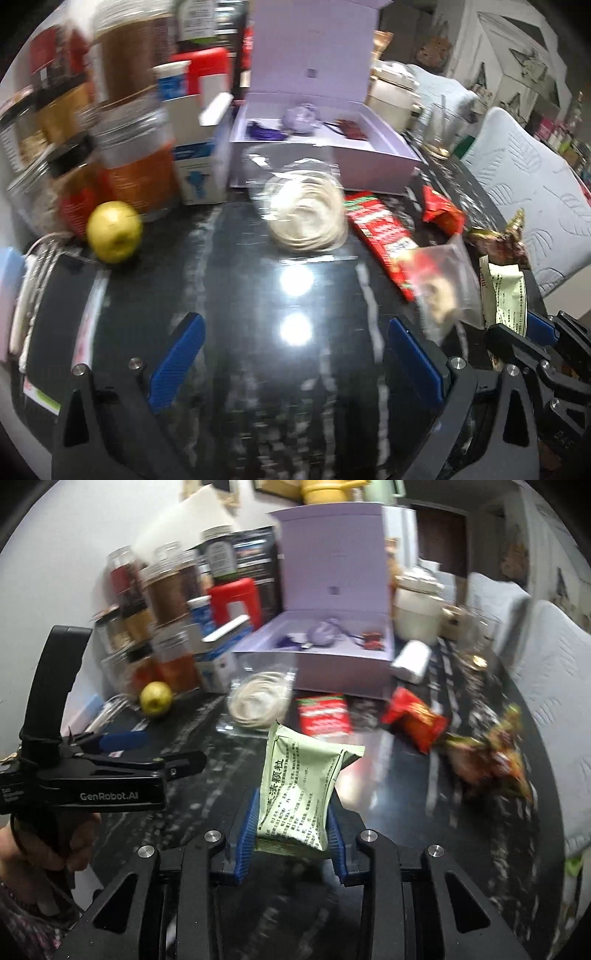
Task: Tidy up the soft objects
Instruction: 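Lift the green sachet with the right tool while the left tool approaches the clear zip bag, then grasp the clear zip bag with the left tool and lift it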
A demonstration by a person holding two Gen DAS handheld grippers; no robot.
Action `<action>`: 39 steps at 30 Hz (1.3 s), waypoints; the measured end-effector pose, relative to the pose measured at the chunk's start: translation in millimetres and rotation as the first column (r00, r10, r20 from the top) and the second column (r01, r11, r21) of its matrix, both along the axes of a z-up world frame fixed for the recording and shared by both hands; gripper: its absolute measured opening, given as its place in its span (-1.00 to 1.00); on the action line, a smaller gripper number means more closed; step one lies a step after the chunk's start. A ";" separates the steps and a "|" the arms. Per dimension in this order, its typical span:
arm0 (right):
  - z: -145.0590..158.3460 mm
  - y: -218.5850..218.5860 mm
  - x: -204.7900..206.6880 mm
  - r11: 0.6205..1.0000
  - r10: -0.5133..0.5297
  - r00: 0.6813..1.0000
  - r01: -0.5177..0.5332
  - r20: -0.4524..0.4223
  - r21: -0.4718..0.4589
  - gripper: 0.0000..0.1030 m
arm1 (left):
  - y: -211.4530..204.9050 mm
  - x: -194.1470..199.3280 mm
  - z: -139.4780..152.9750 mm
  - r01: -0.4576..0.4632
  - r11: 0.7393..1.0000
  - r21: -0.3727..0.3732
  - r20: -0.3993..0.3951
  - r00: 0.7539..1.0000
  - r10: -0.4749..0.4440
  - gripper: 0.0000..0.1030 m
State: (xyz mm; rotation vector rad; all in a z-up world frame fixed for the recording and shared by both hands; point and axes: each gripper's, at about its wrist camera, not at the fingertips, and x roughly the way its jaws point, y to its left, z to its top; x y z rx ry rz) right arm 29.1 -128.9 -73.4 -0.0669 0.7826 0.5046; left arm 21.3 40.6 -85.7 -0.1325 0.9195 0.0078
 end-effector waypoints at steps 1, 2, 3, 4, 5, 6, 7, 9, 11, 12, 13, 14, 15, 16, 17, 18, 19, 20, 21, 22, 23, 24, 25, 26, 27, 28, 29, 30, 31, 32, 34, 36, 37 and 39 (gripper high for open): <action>0.5 -7.2 1.1 1.000 -0.010 1.000 0.010 -0.003 0.012 -0.34 | -7.8 1.9 0.3 0.014 1.000 -0.002 -0.001 1.000 -0.014 0.96; 0.4 -14.5 0.6 1.000 -0.021 1.000 0.021 -0.003 0.022 -0.34 | -14.0 3.2 0.8 0.026 1.000 -0.004 -0.001 1.000 -0.026 0.96; 1.5 -22.7 -0.3 0.999 -0.031 1.000 0.031 -0.001 0.031 -0.34 | -21.0 5.0 1.2 0.039 0.999 -0.006 -0.002 0.999 -0.039 0.96; 3.0 -30.9 -1.2 0.999 -0.040 0.999 0.040 0.004 0.037 -0.34 | -28.6 7.2 1.5 0.052 0.999 -0.008 -0.001 0.999 -0.052 0.96; 4.1 -37.7 -1.5 0.998 -0.052 0.999 0.051 0.008 0.040 -0.34 | -34.9 9.4 1.7 0.064 0.998 -0.008 -0.002 0.998 -0.064 0.96; 3.9 -46.2 -1.0 0.997 -0.068 0.998 0.067 0.011 0.040 -0.34 | -43.9 12.6 1.8 0.079 0.997 -0.007 -0.003 0.997 -0.079 0.96; 4.1 -51.0 0.0 0.996 -0.078 0.997 0.077 0.011 0.041 -0.34 | -48.8 14.8 1.9 0.089 0.996 -0.007 -0.005 0.996 -0.089 0.96; 1.2 -64.9 2.4 0.993 -0.105 0.994 0.105 0.000 0.046 -0.34 | -61.3 18.2 2.9 0.111 0.994 -0.014 -0.003 0.994 -0.111 0.96; -1.4 -73.9 3.5 0.991 -0.127 0.992 0.128 -0.009 0.044 -0.34 | -72.1 21.9 3.2 0.130 0.991 -0.026 -0.003 0.991 -0.130 0.96; -3.0 -80.3 4.1 0.989 -0.140 0.990 0.140 -0.015 0.044 -0.34 | -77.3 24.4 2.6 0.139 0.990 -0.034 -0.007 0.990 -0.139 0.96; -4.4 -84.3 4.8 0.988 -0.148 0.989 0.148 -0.021 0.044 -0.34 | -82.2 27.6 1.4 0.146 0.988 -0.041 -0.013 0.989 -0.147 0.96; -5.6 -88.0 4.8 0.987 -0.154 0.988 0.155 -0.024 0.043 -0.34 | -87.1 30.7 -0.4 0.154 0.987 -0.049 -0.019 0.988 -0.155 0.96; -6.8 -91.9 5.6 0.986 -0.162 0.986 0.163 -0.028 0.041 -0.34 | -90.3 33.0 -1.8 0.158 0.986 -0.053 -0.025 0.987 -0.160 0.96; -7.8 -95.4 6.5 0.985 -0.168 0.985 0.169 -0.032 0.039 -0.34 | -94.4 36.0 -3.8 0.165 0.985 -0.058 -0.033 0.985 -0.167 0.96; -8.5 -98.4 6.4 0.984 -0.172 0.985 0.173 -0.033 0.038 -0.34 | -97.7 38.4 -5.8 0.170 0.983 -0.062 -0.040 0.984 -0.173 0.96; -9.2 -101.2 7.2 0.983 -0.177 0.984 0.178 -0.036 0.038 -0.34 | -101.9 41.4 -8.1 0.176 0.982 -0.067 -0.048 0.983 -0.179 0.96; -9.7 -103.3 8.1 0.983 -0.180 0.983 0.182 -0.039 0.038 -0.34 | -104.8 44.2 -10.3 0.181 0.981 -0.071 -0.055 0.981 -0.185 0.96; -10.4 -105.9 8.9 0.982 -0.184 0.982 0.186 -0.041 0.038 -0.34 | -107.7 47.7 -13.2 0.186 0.980 -0.075 -0.066 0.979 -0.191 0.96; -11.4 -108.1 10.2 0.981 -0.189 0.981 0.191 -0.045 0.036 -0.34 | -111.1 51.2 -15.7 0.189 0.979 -0.078 -0.075 0.978 -0.195 0.96; -12.2 -110.3 10.3 0.980 -0.192 0.980 0.194 -0.046 0.034 -0.34 | -113.1 54.1 -19.1 0.195 0.977 -0.083 -0.084 0.976 -0.202 0.96; -13.4 -111.9 11.1 0.979 -0.197 0.979 0.199 -0.049 0.033 -0.34 | -114.0 56.3 -21.4 0.197 0.977 -0.086 -0.091 0.975 -0.204 0.96; -15.0 -113.8 12.3 0.978 -0.202 0.978 0.204 -0.056 0.034 -0.34 | -114.4 58.0 -23.3 0.196 0.977 -0.087 -0.096 0.974 -0.204 0.96; -16.4 -115.8 12.7 0.978 -0.204 0.977 0.207 -0.061 0.035 -0.34 | -114.3 59.5 -25.2 0.193 0.977 -0.088 -0.100 0.974 -0.201 0.96; -17.5 -116.9 13.0 0.977 -0.208 0.976 0.210 -0.066 0.038 -0.34 | -114.4 60.9 -27.1 0.190 0.978 -0.090 -0.104 0.974 -0.199 0.96; -18.5 -118.5 13.7 0.976 -0.211 0.975 0.214 -0.073 0.042 -0.34 | -113.5 62.9 -29.1 0.187 0.978 -0.090 -0.111 0.974 -0.196 0.95; -18.9 -119.2 13.9 0.975 -0.213 0.974 0.216 -0.076 0.043 -0.34 | -112.8 65.1 -31.4 0.184 0.979 -0.091 -0.118 0.974 -0.194 0.90; -19.2 -120.1 14.0 0.975 -0.216 0.973 0.220 -0.078 0.043 -0.34 | -112.7 65.3 -32.3 0.182 0.980 -0.083 -0.113 0.975 -0.191 0.89; -19.3 -120.5 14.3 0.974 -0.218 0.973 0.222 -0.078 0.043 -0.34 | -112.9 64.9 -32.4 0.181 0.982 -0.061 -0.105 0.977 -0.187 0.77; -19.4 -121.1 14.5 0.974 -0.220 0.972 0.223 -0.079 0.042 -0.34 | -112.3 65.2 -32.3 0.182 0.982 -0.050 -0.102 0.977 -0.187 0.68; -19.3 -121.4 14.5 0.974 -0.221 0.972 0.225 -0.078 0.042 -0.34 | -111.4 64.2 -31.7 0.185 0.982 -0.049 -0.098 0.977 -0.189 0.63; -18.7 -121.7 14.8 0.973 -0.224 0.972 0.228 -0.075 0.043 -0.34 | -108.5 61.0 -30.6 0.189 0.981 -0.054 -0.081 0.978 -0.193 0.31; -18.4 -121.5 15.0 0.972 -0.227 0.971 0.231 -0.073 0.042 -0.34 | -107.9 57.7 -29.7 0.202 0.978 -0.057 -0.066 0.976 -0.206 0.14; -18.2 -121.3 15.3 0.972 -0.227 0.971 0.231 -0.073 0.043 -0.33 | -108.6 56.1 -29.7 0.215 0.975 -0.059 -0.060 0.974 -0.219 0.14; -18.9 -120.8 16.1 0.972 -0.226 0.971 0.230 -0.075 0.046 -0.33 | -109.6 52.2 -29.5 0.232 0.971 -0.061 -0.056 0.970 -0.235 0.11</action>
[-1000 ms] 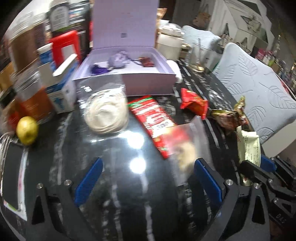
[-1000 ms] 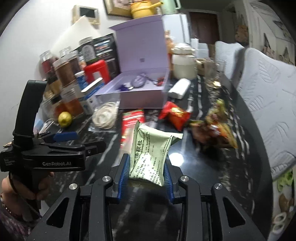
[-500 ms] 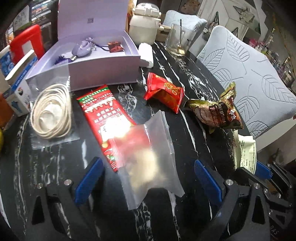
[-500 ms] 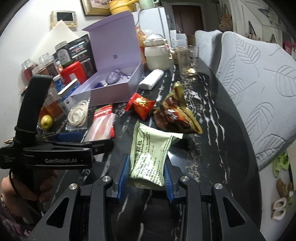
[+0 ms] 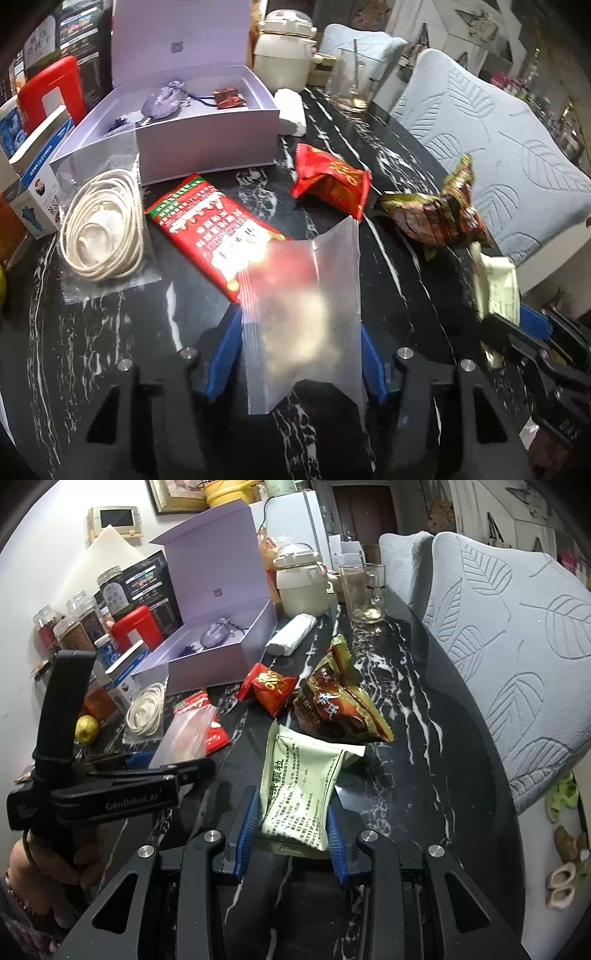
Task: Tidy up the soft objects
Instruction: 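Grasp the clear zip bag with the left tool and lift it, then carry the zip bag and green sachet over the lavender gift box with both tools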
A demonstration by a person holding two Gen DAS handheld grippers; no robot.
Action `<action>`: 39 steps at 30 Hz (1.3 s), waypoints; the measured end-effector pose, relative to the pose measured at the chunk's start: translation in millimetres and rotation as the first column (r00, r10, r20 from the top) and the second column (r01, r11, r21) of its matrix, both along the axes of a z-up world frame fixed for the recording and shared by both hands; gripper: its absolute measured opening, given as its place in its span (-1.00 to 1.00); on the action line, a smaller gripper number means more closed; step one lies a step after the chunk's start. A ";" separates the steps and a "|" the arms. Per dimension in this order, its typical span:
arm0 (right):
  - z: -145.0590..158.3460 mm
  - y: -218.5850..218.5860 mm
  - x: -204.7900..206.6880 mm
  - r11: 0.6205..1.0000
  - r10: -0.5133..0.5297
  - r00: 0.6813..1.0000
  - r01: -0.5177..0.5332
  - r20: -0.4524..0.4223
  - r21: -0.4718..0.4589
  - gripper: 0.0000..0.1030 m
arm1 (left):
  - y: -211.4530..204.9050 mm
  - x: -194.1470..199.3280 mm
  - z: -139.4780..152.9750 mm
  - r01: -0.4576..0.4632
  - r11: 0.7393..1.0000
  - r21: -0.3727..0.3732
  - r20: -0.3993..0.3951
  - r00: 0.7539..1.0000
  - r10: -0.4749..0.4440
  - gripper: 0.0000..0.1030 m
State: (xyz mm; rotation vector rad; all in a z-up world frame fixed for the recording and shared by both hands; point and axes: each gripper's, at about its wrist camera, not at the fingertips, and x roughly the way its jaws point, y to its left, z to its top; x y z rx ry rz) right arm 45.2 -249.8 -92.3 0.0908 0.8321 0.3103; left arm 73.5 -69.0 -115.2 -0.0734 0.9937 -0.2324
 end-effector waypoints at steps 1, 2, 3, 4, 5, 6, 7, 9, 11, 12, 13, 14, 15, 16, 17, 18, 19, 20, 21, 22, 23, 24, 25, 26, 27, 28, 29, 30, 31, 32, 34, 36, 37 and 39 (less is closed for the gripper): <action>-0.7 0.0 0.3 1.000 -0.003 1.000 0.003 -0.003 0.001 -0.33 | 0.4 -2.2 0.3 0.008 1.000 -0.006 -0.002 1.000 -0.008 0.09; -1.0 -0.1 0.3 1.000 -0.004 1.000 0.004 -0.004 0.003 -0.33 | 1.3 -3.7 0.8 0.012 1.000 -0.013 -0.005 1.000 -0.012 0.08; -1.0 -0.1 -0.3 1.000 -0.005 1.000 0.005 -0.004 0.006 -0.33 | 2.6 -6.2 1.5 0.015 1.000 -0.019 -0.006 1.000 -0.016 0.08; -0.5 0.5 -1.1 1.000 -0.006 1.000 0.006 -0.004 0.008 -0.33 | 4.3 -9.2 3.0 0.017 1.000 -0.019 -0.001 1.000 -0.017 0.08; -0.2 1.0 -2.7 1.000 -0.005 1.000 0.005 -0.003 0.010 -0.33 | 5.9 -12.9 5.2 0.016 1.000 -0.013 0.009 1.000 -0.016 0.08; 0.0 1.5 -3.8 1.000 -0.005 1.000 0.005 -0.002 0.010 -0.33 | 7.2 -16.5 7.4 0.014 1.000 -0.007 0.019 1.000 -0.014 0.08; 0.1 2.5 -5.2 1.000 -0.004 1.000 0.004 -0.003 0.010 -0.33 | 9.2 -20.4 10.0 0.013 1.000 -0.003 0.028 1.000 -0.013 0.08; 0.4 5.5 -7.7 1.000 -0.002 1.000 0.002 -0.001 0.000 -0.33 | 14.6 -26.8 13.7 0.008 1.000 -0.008 0.037 0.999 -0.008 0.08; 1.1 10.6 -10.8 1.000 0.004 1.000 -0.004 0.002 -0.005 -0.33 | 19.2 -32.6 15.9 -0.002 1.000 -0.015 0.045 0.999 0.002 0.08; 1.6 13.9 -12.3 1.000 0.009 1.000 -0.009 0.004 -0.007 -0.33 | 21.2 -35.4 17.0 -0.006 1.000 -0.015 0.050 0.999 0.007 0.08; 2.1 16.3 -13.6 1.000 0.009 1.000 -0.009 0.007 -0.006 -0.34 | 23.1 -38.5 18.0 -0.009 1.000 -0.015 0.057 0.998 0.010 0.08; 2.4 19.0 -15.0 1.000 0.012 1.000 -0.012 0.009 0.000 -0.34 | 24.6 -40.3 18.4 -0.011 1.000 -0.016 0.062 0.998 0.012 0.08; 2.6 22.6 -16.7 1.000 0.021 1.000 -0.021 0.008 0.009 -0.34 | 26.5 -43.1 19.2 -0.013 1.000 -0.018 0.066 0.998 0.015 0.08; 2.8 26.2 -18.4 0.999 0.030 1.000 -0.030 0.009 0.017 -0.34 | 29.1 -46.0 20.0 -0.017 1.000 -0.022 0.069 0.997 0.019 0.08; 3.0 30.8 -20.8 0.999 0.039 0.999 -0.039 0.011 0.022 -0.34 | 31.9 -48.8 21.0 -0.021 0.999 -0.027 0.072 0.997 0.023 0.08; 3.0 34.4 -22.5 0.999 0.046 0.999 -0.046 0.013 0.022 -0.34 | 35.2 -52.1 22.2 -0.026 0.999 -0.033 0.077 0.997 0.029 0.08; 2.9 38.8 -24.3 0.998 0.054 0.998 -0.054 0.013 0.023 -0.34 | 38.5 -56.0 23.8 -0.033 0.999 -0.037 0.082 0.996 0.035 0.08; 2.6 43.1 -26.4 0.998 0.061 0.998 -0.061 0.010 0.024 -0.34 | 41.5 -59.8 25.4 -0.036 0.999 -0.039 0.088 0.995 0.039 0.08; 2.7 49.3 -29.2 0.997 0.074 0.997 -0.074 0.009 0.024 -0.34 | 44.2 -62.7 27.1 -0.041 0.998 -0.040 0.095 0.995 0.044 0.08; 2.6 53.0 -30.9 0.996 0.083 0.996 -0.084 0.009 0.023 -0.34 | 47.0 -67.6 29.4 -0.048 0.998 -0.039 0.104 0.993 0.052 0.08; 2.9 58.5 -33.9 0.995 0.097 0.995 -0.097 0.011 0.023 -0.34 | 49.4 -71.2 31.1 -0.055 0.998 -0.038 0.112 0.992 0.059 0.08; 3.2 62.2 -36.4 0.994 0.106 0.994 -0.107 0.012 0.024 -0.34 | 52.6 -74.9 32.9 -0.061 0.997 -0.039 0.121 0.991 0.066 0.08; 3.3 65.6 -38.9 0.993 0.116 0.993 -0.117 0.013 0.027 -0.34 | 55.8 -79.0 34.6 -0.068 0.997 -0.040 0.129 0.989 0.073 0.08; 3.9 69.5 -41.3 0.991 0.127 0.992 -0.127 0.016 0.031 -0.34 | 58.4 -82.8 36.4 -0.073 0.996 -0.041 0.136 0.988 0.078 0.08; 5.1 73.3 -44.6 0.990 0.136 0.990 -0.137 0.020 0.034 -0.34 | 62.1 -88.1 38.3 -0.080 0.996 -0.042 0.145 0.986 0.086 0.08; 6.6 76.9 -48.0 0.989 0.145 0.989 -0.145 0.025 0.035 -0.34 | 65.1 -92.2 39.9 -0.086 0.995 -0.042 0.151 0.984 0.091 0.08; 7.9 79.7 -51.0 0.988 0.152 0.988 -0.153 0.030 0.036 -0.34 | 67.3 -95.2 40.9 -0.090 0.995 -0.042 0.156 0.983 0.095 0.08; 9.5 83.0 -54.4 0.986 0.159 0.987 -0.161 0.035 0.038 -0.34 | 69.5 -98.6 42.0 -0.095 0.995 -0.043 0.162 0.982 0.101 0.08; 11.0 86.0 -57.5 0.985 0.167 0.985 -0.169 0.039 0.040 -0.34 | 71.9 -103.0 43.7 -0.102 0.994 -0.046 0.167 0.980 0.108 0.08; 12.7 89.4 -60.9 0.983 0.178 0.983 -0.180 0.043 0.043 -0.34 | 74.6 -106.5 45.3 -0.107 0.993 -0.050 0.170 0.979 0.114 0.08; 15.6 94.3 -65.8 0.980 0.192 0.980 -0.194 0.046 0.049 -0.33 | 78.9 -113.3 48.9 -0.116 0.992 -0.057 0.182 0.975 0.124 0.08; 19.9 99.5 -71.6 0.976 0.208 0.976 -0.211 0.057 0.052 -0.34 | 82.9 -119.6 53.1 -0.123 0.990 -0.063 0.196 0.972 0.133 0.08; 21.4 100.8 -74.2 0.975 0.211 0.975 -0.215 0.061 0.051 -0.34 | 85.0 -122.4 55.5 -0.127 0.990 -0.067 0.202 0.970 0.138 0.08; 26.0 103.9 -78.3 0.974 0.218 0.973 -0.222 0.075 0.050 -0.34 | 88.4 -127.1 59.1 -0.132 0.989 -0.074 0.212 0.966 0.145 0.08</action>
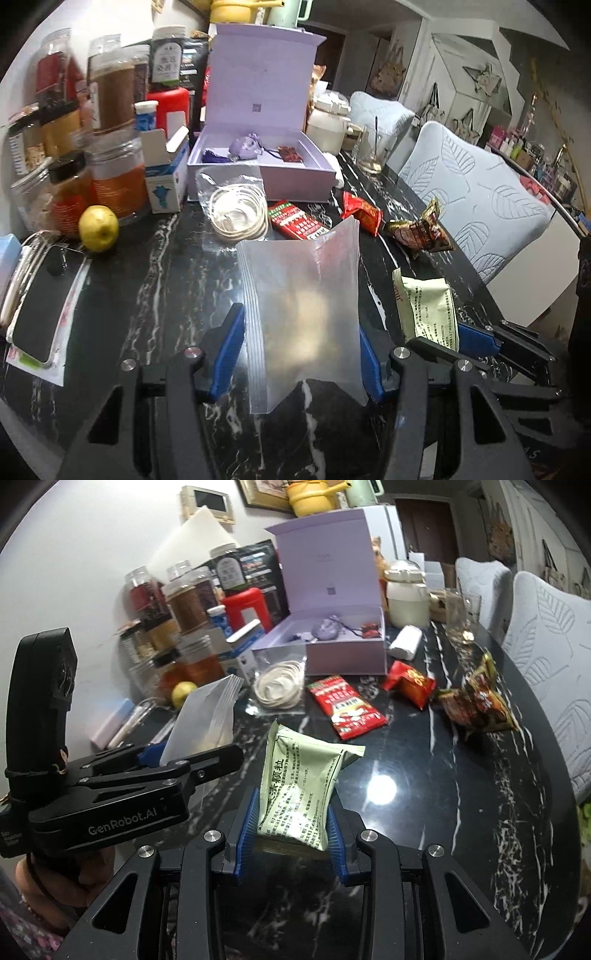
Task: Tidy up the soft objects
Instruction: 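Carry the zip bag and green sachet over the lavender gift box with both tools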
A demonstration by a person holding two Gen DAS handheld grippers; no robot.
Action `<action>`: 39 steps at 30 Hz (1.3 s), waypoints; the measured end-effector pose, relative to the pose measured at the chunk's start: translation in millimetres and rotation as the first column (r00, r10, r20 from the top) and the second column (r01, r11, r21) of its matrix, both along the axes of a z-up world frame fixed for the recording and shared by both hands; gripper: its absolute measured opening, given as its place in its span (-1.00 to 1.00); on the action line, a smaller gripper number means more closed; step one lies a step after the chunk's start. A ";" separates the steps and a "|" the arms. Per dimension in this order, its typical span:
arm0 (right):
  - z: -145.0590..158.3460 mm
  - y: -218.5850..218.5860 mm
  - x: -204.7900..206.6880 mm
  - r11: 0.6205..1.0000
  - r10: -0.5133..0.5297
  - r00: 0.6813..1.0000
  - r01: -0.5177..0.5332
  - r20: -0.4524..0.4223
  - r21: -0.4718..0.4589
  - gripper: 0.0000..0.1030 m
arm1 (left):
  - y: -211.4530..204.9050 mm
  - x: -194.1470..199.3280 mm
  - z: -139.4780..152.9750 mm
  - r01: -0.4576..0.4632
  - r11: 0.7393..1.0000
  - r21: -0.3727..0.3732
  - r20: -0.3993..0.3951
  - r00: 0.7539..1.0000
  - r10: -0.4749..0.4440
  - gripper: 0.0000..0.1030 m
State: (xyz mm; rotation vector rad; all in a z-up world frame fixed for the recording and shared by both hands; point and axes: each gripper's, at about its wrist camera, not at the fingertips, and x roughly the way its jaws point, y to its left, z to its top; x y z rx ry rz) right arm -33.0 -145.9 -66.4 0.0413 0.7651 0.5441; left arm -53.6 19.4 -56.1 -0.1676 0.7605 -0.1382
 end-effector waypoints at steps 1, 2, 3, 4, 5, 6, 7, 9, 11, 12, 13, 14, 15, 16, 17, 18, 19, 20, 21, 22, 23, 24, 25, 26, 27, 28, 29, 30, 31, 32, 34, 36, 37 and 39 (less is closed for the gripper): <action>2.6 1.2 -1.8 1.000 0.004 1.000 -0.004 0.007 0.002 -0.34 | 1.4 -2.1 2.4 -0.003 1.000 0.000 0.007 1.000 0.003 0.08; 5.4 2.5 -3.5 1.000 0.010 1.000 -0.010 0.013 0.006 -0.34 | 2.2 -3.1 4.6 -0.005 1.000 -0.001 0.012 1.000 0.005 0.08; 7.5 3.7 -4.4 1.000 0.014 1.000 -0.014 0.018 0.009 -0.34 | 3.9 -4.4 7.9 -0.008 1.000 -0.001 0.021 1.000 0.008 0.08; 10.7 5.1 -5.5 1.000 0.018 1.000 -0.018 0.026 0.011 -0.34 | 5.3 -5.4 10.3 -0.009 1.000 -0.001 0.028 1.000 0.009 0.08; 13.2 6.1 -6.3 1.000 0.020 0.999 -0.020 0.033 0.011 -0.34 | 6.3 -6.0 13.0 -0.011 1.000 0.001 0.035 0.999 0.011 0.08; 16.3 7.2 -7.0 1.000 0.021 0.999 -0.022 0.043 0.011 -0.34 | 7.5 -6.7 16.3 -0.013 1.000 0.003 0.046 0.999 0.012 0.08; 19.2 8.3 -7.4 1.000 0.022 0.998 -0.023 0.053 0.011 -0.33 | 8.5 -7.1 20.0 -0.013 1.000 0.004 0.056 0.998 0.013 0.08; 25.9 10.4 -8.4 1.000 0.023 0.997 -0.024 0.080 0.009 -0.33 | 10.4 -6.8 27.5 -0.013 1.000 0.006 0.076 0.997 0.012 0.08; 31.6 10.3 -7.8 1.000 0.019 0.995 -0.021 0.101 0.015 -0.34 | 11.7 -5.7 35.5 -0.013 1.000 0.009 0.099 0.995 0.012 0.08; 34.5 9.9 -7.4 1.000 0.019 0.994 -0.021 0.110 0.020 -0.34 | 12.1 -5.4 39.6 -0.014 1.000 0.013 0.111 0.994 0.012 0.08; 37.8 9.4 -6.6 1.000 0.019 0.993 -0.022 0.118 0.022 -0.34 | 12.5 -4.9 43.4 -0.015 1.000 0.016 0.124 0.992 0.013 0.08; 41.3 9.3 -5.9 0.999 0.018 0.992 -0.022 0.128 0.025 -0.34 | 13.2 -4.4 47.2 -0.015 1.000 0.017 0.135 0.991 0.012 0.08; 45.8 9.6 -4.9 1.000 0.017 0.990 -0.021 0.143 0.024 -0.34 | 14.1 -3.7 50.7 -0.013 1.000 0.017 0.145 0.989 0.011 0.08; 49.3 10.0 -4.1 1.000 0.018 0.988 -0.022 0.154 0.022 -0.34 | 15.3 -2.1 55.2 -0.011 1.000 0.018 0.158 0.987 0.008 0.08; 53.4 10.3 -2.7 0.999 0.020 0.986 -0.024 0.165 0.022 -0.34 | 15.6 -1.3 57.4 -0.012 1.000 0.020 0.165 0.986 0.008 0.08; 56.7 10.7 -1.8 0.999 0.022 0.984 -0.027 0.175 0.023 -0.34 | 16.7 0.7 61.9 -0.012 1.000 0.022 0.178 0.984 0.008 0.08; 60.5 10.9 -0.5 0.999 0.026 0.982 -0.031 0.185 0.027 -0.34 | 17.5 1.8 65.0 -0.013 1.000 0.024 0.185 0.983 0.008 0.08; 64.3 11.6 1.9 0.999 0.028 0.981 -0.035 0.193 0.032 -0.34 | 18.5 3.7 68.8 -0.014 1.000 0.027 0.193 0.981 0.008 0.08; 68.9 12.4 5.6 0.998 0.033 0.979 -0.041 0.201 0.038 -0.34 | 19.3 6.1 72.5 -0.015 0.999 0.030 0.201 0.980 0.009 0.08; 71.4 12.7 7.5 0.998 0.034 0.978 -0.043 0.205 0.042 -0.33 | 20.1 8.8 76.3 -0.018 0.999 0.035 0.210 0.978 0.010 0.08; 75.1 13.7 11.4 0.998 0.034 0.977 -0.044 0.208 0.043 -0.34 | 20.6 10.8 79.9 -0.020 0.999 0.039 0.219 0.976 0.011 0.08; 79.0 14.8 15.5 0.998 0.037 0.976 -0.048 0.215 0.044 -0.33 | 21.3 13.4 84.1 -0.023 0.999 0.044 0.229 0.973 0.012 0.08; 81.5 14.6 17.5 0.998 0.041 0.975 -0.052 0.220 0.046 -0.33 | 21.6 16.3 88.6 -0.023 0.998 0.054 0.241 0.971 0.009 0.08; 85.2 15.1 21.1 0.997 0.043 0.973 -0.056 0.226 0.049 -0.33 | 22.0 18.5 92.5 -0.028 0.998 0.064 0.253 0.967 0.011 0.08; 89.9 15.6 25.0 0.997 0.046 0.971 -0.061 0.235 0.055 -0.33 | 23.9 21.1 96.7 -0.041 0.997 0.071 0.270 0.963 0.020 0.08; 92.6 15.8 27.6 0.996 0.048 0.970 -0.064 0.240 0.059 -0.33 | 25.8 24.2 100.7 -0.048 0.996 0.074 0.282 0.959 0.025 0.08; 96.1 15.8 30.7 0.995 0.052 0.969 -0.070 0.243 0.069 -0.33 | 28.0 28.8 105.3 -0.048 0.996 0.073 0.293 0.956 0.024 0.08; 100.1 16.1 35.2 0.993 0.058 0.968 -0.081 0.242 0.086 -0.33 | 29.0 31.5 108.1 -0.049 0.996 0.071 0.299 0.954 0.025 0.08; 103.7 16.4 39.8 0.991 0.064 0.968 -0.091 0.241 0.103 -0.33 | 30.0 35.2 112.0 -0.049 0.996 0.073 0.310 0.951 0.024 0.08; 107.9 17.2 45.0 0.989 0.067 0.967 -0.097 0.245 0.112 -0.33 | 31.1 39.3 115.9 -0.049 0.996 0.077 0.319 0.947 0.022 0.08; 114.9 19.5 52.7 0.989 0.065 0.963 -0.096 0.260 0.110 -0.33 | 32.7 48.5 123.4 -0.049 0.995 0.090 0.340 0.940 0.015 0.08; 122.5 22.5 63.4 0.988 0.074 0.958 -0.108 0.276 0.112 -0.33 | 33.4 60.5 129.8 -0.051 0.993 0.103 0.358 0.934 0.011 0.08; 124.1 23.6 66.8 0.987 0.077 0.958 -0.113 0.278 0.116 -0.33 | 34.0 65.5 131.8 -0.053 0.993 0.107 0.365 0.931 0.010 0.08; 129.6 26.1 78.2 0.985 0.085 0.954 -0.124 0.286 0.119 -0.33 | 35.8 78.1 135.9 -0.058 0.993 0.107 0.379 0.925 0.014 0.08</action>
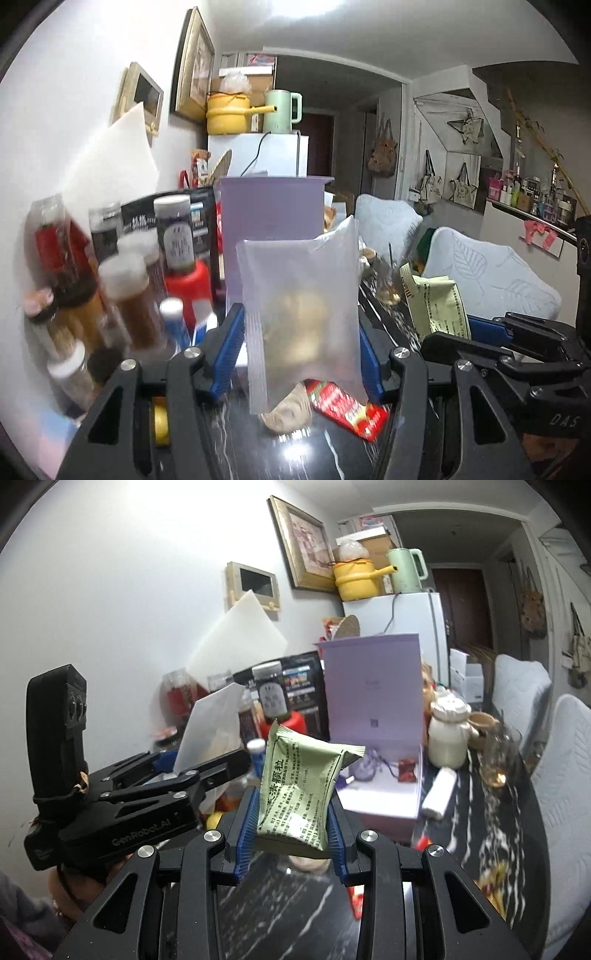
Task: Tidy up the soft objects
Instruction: 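Carry the zip bag and green sachet over the lavender gift box with both tools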
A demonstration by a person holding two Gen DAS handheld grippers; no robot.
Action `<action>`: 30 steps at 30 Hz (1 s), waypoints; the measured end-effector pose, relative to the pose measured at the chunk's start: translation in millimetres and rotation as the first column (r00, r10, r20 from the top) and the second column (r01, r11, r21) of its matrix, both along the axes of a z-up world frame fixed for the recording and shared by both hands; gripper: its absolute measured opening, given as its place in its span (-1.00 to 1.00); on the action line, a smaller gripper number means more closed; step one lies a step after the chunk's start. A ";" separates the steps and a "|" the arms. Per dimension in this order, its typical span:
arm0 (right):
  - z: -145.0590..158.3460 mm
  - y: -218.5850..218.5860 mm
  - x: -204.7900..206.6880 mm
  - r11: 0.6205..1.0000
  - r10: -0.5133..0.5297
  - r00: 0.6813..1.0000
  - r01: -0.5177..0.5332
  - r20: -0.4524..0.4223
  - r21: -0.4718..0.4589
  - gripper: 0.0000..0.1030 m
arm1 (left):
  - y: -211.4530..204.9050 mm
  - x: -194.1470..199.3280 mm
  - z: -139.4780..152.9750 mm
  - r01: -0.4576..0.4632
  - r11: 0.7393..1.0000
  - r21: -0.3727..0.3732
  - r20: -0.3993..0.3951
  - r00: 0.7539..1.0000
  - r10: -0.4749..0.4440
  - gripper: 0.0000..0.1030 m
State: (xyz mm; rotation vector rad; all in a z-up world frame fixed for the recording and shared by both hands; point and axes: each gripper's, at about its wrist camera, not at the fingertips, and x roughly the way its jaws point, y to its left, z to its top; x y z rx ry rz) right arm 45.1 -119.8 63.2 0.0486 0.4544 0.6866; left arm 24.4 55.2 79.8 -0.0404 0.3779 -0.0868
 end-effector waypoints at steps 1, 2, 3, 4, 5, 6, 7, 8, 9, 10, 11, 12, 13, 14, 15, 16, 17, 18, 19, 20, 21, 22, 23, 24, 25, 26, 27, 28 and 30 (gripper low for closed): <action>2.9 1.5 6.0 1.000 0.003 1.000 -0.003 0.005 -0.001 -0.33 | 1.1 9.0 1.4 -0.007 1.000 0.000 0.007 1.000 0.007 0.08; 6.0 3.2 13.1 1.000 0.003 1.000 -0.003 0.012 0.000 -0.33 | 1.8 16.2 1.7 -0.012 1.000 0.001 0.009 1.000 0.012 0.08; 8.4 4.4 19.9 1.000 0.002 1.000 -0.002 0.018 0.001 -0.33 | 2.0 22.6 1.4 -0.016 1.000 0.001 0.012 1.000 0.016 0.08; 9.6 5.4 24.7 1.000 -0.001 1.000 0.001 0.022 0.001 -0.33 | 3.1 31.5 0.9 -0.024 1.000 0.001 0.012 1.000 0.024 0.08; 11.3 6.8 30.6 1.000 -0.004 1.000 0.005 0.030 -0.002 -0.33 | 4.1 40.4 0.2 -0.033 0.999 0.002 0.008 0.999 0.033 0.08; 12.9 8.2 37.2 1.000 -0.008 0.999 0.009 0.038 -0.005 -0.33 | 5.2 48.1 -0.1 -0.040 0.999 -0.001 0.010 0.999 0.040 0.08; 14.0 9.1 43.3 1.000 -0.012 0.999 0.012 0.042 -0.008 -0.33 | 6.3 54.0 -0.2 -0.045 0.999 -0.004 0.013 0.999 0.045 0.08; 14.9 10.4 49.6 1.000 -0.013 0.999 0.014 0.045 -0.010 -0.33 | 7.0 60.7 -0.3 -0.052 0.999 -0.003 0.013 0.999 0.052 0.08; 15.4 12.1 58.6 1.000 -0.013 0.999 0.013 0.045 -0.010 -0.33 | 8.6 69.4 0.1 -0.065 0.998 -0.006 0.020 0.998 0.065 0.08; 16.2 12.9 64.2 1.000 -0.013 0.999 0.014 0.045 -0.011 -0.33 | 9.6 74.6 0.3 -0.074 0.997 -0.007 0.026 0.997 0.074 0.08; 16.7 14.0 71.0 1.000 -0.015 0.999 0.016 0.045 -0.013 -0.33 | 10.3 83.3 1.0 -0.083 0.997 0.001 0.029 0.996 0.083 0.08; 17.5 15.3 79.6 1.000 -0.018 0.999 0.019 0.048 -0.017 -0.33 | 10.8 88.2 0.9 -0.088 0.996 0.004 0.033 0.996 0.087 0.08; 18.0 15.9 84.6 1.000 -0.019 0.998 0.020 0.052 -0.019 -0.33 | 12.0 96.5 1.4 -0.095 0.995 0.005 0.038 0.995 0.095 0.08; 18.9 16.2 90.9 0.999 -0.023 0.998 0.025 0.057 -0.023 -0.33 | 12.6 101.2 1.3 -0.098 0.995 0.005 0.039 0.994 0.098 0.08; 20.3 17.0 99.1 0.999 -0.031 0.997 0.033 0.064 -0.026 -0.33 | 13.8 108.1 2.2 -0.098 0.995 0.004 0.041 0.994 0.098 0.08; 21.9 17.6 104.9 0.999 -0.034 0.997 0.036 0.066 -0.025 -0.33 | 15.0 115.2 3.2 -0.100 0.995 0.003 0.044 0.994 0.100 0.08; 23.3 18.0 111.9 0.999 -0.038 0.997 0.039 0.071 -0.023 -0.33 | 15.3 120.5 3.7 -0.102 0.995 0.005 0.044 0.994 0.101 0.08; 24.7 18.5 117.1 0.999 -0.040 0.996 0.042 0.075 -0.021 -0.33 | 15.4 126.0 4.4 -0.101 0.995 0.006 0.048 0.994 0.101 0.08; 25.9 18.5 123.0 0.999 -0.044 0.996 0.045 0.079 -0.019 -0.33 | 15.8 131.6 4.5 -0.101 0.995 0.005 0.051 0.994 0.101 0.08; 26.7 18.9 128.4 0.999 -0.046 0.995 0.047 0.084 -0.018 -0.33 | 16.0 137.0 4.4 -0.102 0.995 0.004 0.052 0.993 0.102 0.08; 27.5 19.4 134.1 0.999 -0.048 0.995 0.050 0.089 -0.017 -0.33 | 16.4 143.8 4.4 -0.102 0.995 0.001 0.054 0.993 0.102 0.08; 28.1 20.1 139.3 0.998 -0.051 0.995 0.052 0.092 -0.016 -0.33 | 16.4 148.7 4.0 -0.103 0.995 -0.001 0.054 0.993 0.103 0.08; 28.3 20.7 144.1 0.998 -0.052 0.994 0.054 0.094 -0.015 -0.33 | 16.7 154.2 3.5 -0.104 0.995 -0.003 0.052 0.993 0.104 0.08; 28.3 21.3 150.8 0.998 -0.054 0.994 0.055 0.094 -0.014 -0.33 | 17.0 159.4 2.6 -0.104 0.995 -0.006 0.049 0.993 0.104 0.08; 28.1 22.0 155.9 0.998 -0.056 0.994 0.057 0.092 -0.012 -0.33 | 18.0 166.1 1.7 -0.104 0.995 -0.009 0.046 0.994 0.104 0.08; 27.8 22.3 162.3 0.998 -0.058 0.994 0.059 0.090 -0.010 -0.33 | 18.9 171.2 1.0 -0.106 0.994 -0.012 0.041 0.993 0.107 0.08; 27.4 22.1 167.0 0.998 -0.059 0.994 0.060 0.089 -0.007 -0.33 | 19.6 176.3 -0.5 -0.106 0.994 -0.014 0.036 0.994 0.106 0.08; 26.9 22.6 173.2 0.998 -0.059 0.995 0.060 0.086 -0.007 -0.33 | 20.1 182.0 -2.3 -0.105 0.994 -0.013 0.029 0.994 0.105 0.08; 24.8 23.5 186.0 0.998 -0.060 0.995 0.062 0.081 -0.013 -0.33 | 21.3 192.8 -6.3 -0.106 0.994 -0.007 0.015 0.994 0.106 0.08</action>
